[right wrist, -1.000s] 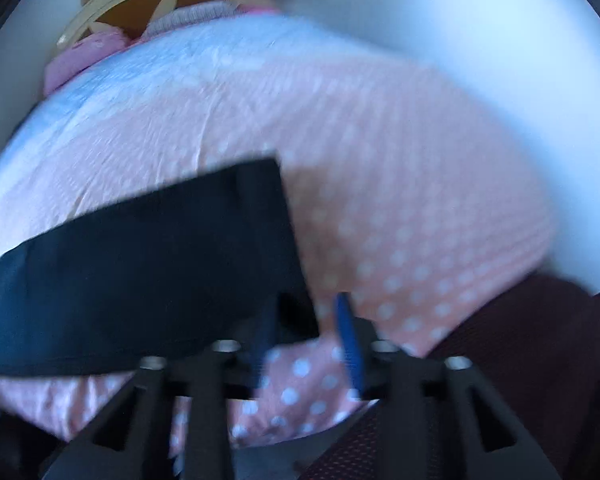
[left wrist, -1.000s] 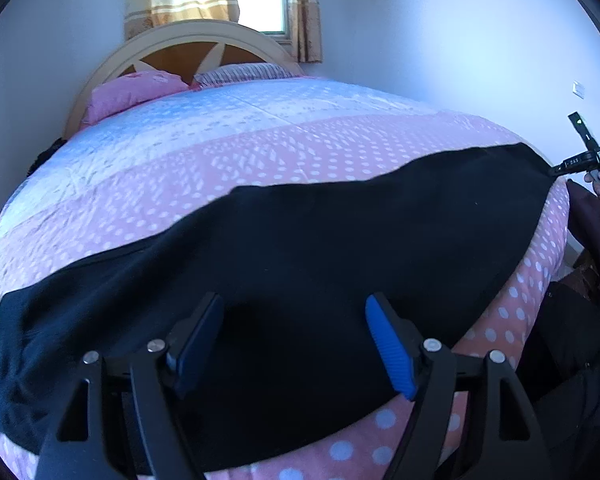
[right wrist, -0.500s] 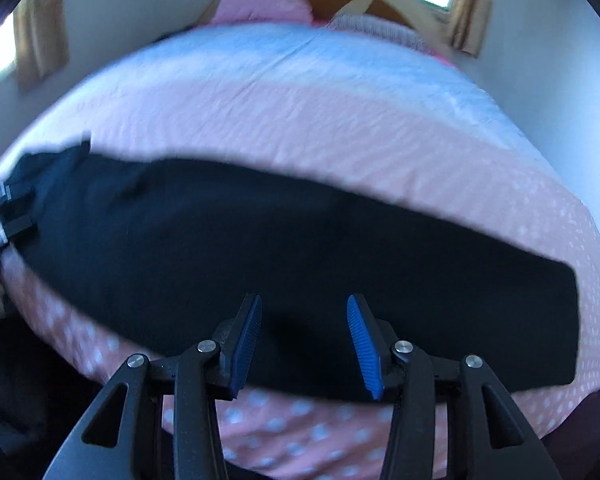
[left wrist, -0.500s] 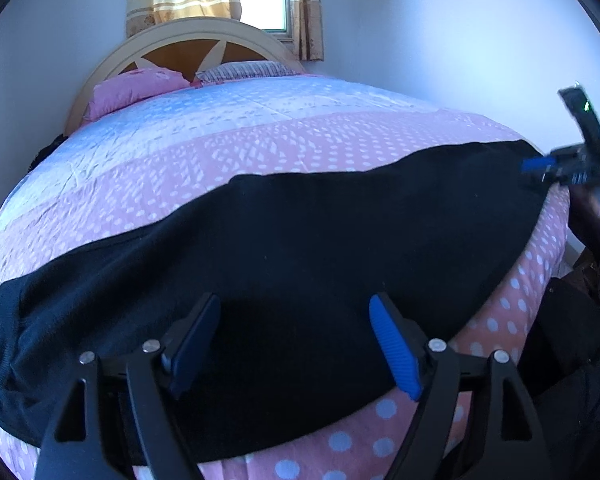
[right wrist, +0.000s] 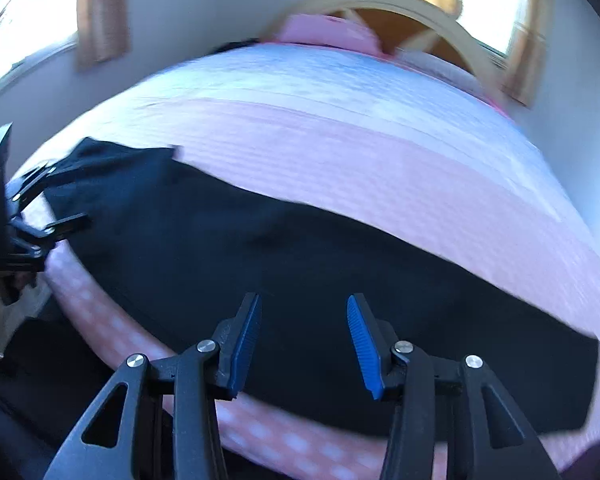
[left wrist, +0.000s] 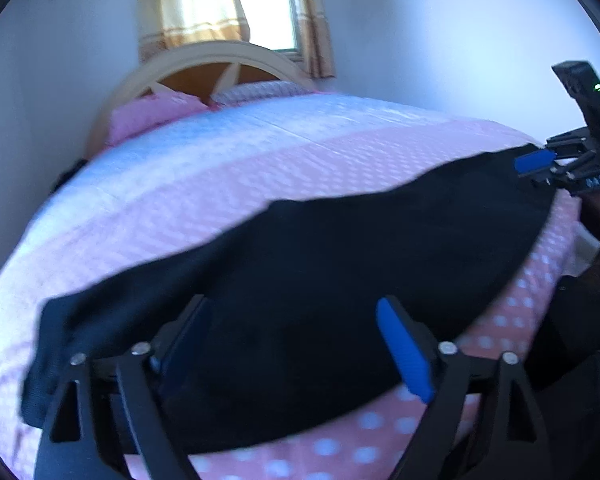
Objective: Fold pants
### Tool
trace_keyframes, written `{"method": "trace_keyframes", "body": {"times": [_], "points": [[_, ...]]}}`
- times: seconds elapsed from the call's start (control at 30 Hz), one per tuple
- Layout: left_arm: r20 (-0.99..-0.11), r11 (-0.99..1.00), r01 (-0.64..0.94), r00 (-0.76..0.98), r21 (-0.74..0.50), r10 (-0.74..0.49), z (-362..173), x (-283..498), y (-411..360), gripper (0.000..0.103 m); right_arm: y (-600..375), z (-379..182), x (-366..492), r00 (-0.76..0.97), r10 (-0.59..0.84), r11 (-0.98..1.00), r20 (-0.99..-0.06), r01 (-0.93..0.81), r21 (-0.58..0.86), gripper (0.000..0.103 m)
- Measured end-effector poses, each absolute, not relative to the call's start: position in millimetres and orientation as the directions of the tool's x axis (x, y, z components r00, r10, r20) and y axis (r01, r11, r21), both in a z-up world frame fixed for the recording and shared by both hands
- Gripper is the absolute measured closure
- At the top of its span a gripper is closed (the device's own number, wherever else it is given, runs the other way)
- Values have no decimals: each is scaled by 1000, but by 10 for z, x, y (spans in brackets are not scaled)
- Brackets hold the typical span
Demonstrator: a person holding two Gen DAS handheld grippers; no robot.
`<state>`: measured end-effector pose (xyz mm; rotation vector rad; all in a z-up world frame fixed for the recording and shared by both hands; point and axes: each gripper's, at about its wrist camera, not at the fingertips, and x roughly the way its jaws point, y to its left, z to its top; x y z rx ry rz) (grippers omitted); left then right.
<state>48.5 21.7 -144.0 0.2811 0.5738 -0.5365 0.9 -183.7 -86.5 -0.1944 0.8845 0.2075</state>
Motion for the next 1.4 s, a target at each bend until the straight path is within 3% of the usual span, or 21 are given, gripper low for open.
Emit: {"method": "trace_keyframes", "body": {"times": [0.17, 0.23, 0.33, 0.47, 0.57, 0.63, 0.67, 0.7, 0.83, 0.87, 0.9, 0.93, 1.13, 1.4], "points": [[-562, 912, 367, 801, 185, -209, -1345, 738, 702, 14, -1285, -1300, 22, 475, 174, 904, -863, -424, -51, 57], [-543, 940, 262, 833, 220, -105, -1293, 856, 985, 14, -1211, -1319, -71, 549, 143, 883, -824, -447, -145, 57], [-579, 985, 113, 815, 131, -16, -1255, 1160, 1572, 7, -1305, -1277, -72, 530, 180, 895, -828, -438, -85, 57], [-707, 996, 53, 702, -75, -91, -1488, 1512, 2093, 8, -1393, -1251, 5, 555, 162, 916, -816, -393, -85, 57], [-724, 976, 79, 659, -201, -202, -1622, 1532, 2153, 18, -1399, -1276, 16, 573, 165, 919, -803, -384, -85, 56], [-716, 970, 135, 655, -203, -241, -1601, 1459, 2027, 25, -1379, -1288, -30, 578, 158, 915, -801, -391, -101, 56], [-713, 955, 173, 636, -240, -295, -1610, 1447, 1984, 33, -1319, -1284, 26, 586, 150, 912, -796, -393, -117, 56], [-714, 943, 196, 616, -271, -333, -1619, 1451, 1925, 33, -1270, -1303, 65, 596, 145, 910, -789, -394, -131, 56], [-737, 954, 227, 607, -198, -297, -1587, 1467, 1739, 33, -1286, -1294, 11, 608, 143, 911, -781, -390, -137, 55], [-736, 956, 218, 611, -196, -291, -1572, 1460, 1745, 43, -1277, -1301, 20, 609, 144, 912, -780, -388, -134, 55], [-735, 958, 211, 617, -192, -283, -1565, 1454, 1758, 67, -1282, -1297, 16, 611, 146, 914, -778, -384, -131, 55], [-726, 947, 227, 608, -229, -321, -1552, 1457, 1776, 75, -1275, -1297, 33, 612, 146, 915, -777, -381, -129, 55], [-638, 940, 198, 693, -280, -336, -1338, 1270, 1977, 78, -1272, -1258, 28, 618, 153, 916, -771, -381, -124, 55], [-690, 954, 137, 663, -268, -289, -1596, 1230, 2184, 73, -1180, -1304, 91, 607, 192, 918, -771, -388, -76, 51]]}}
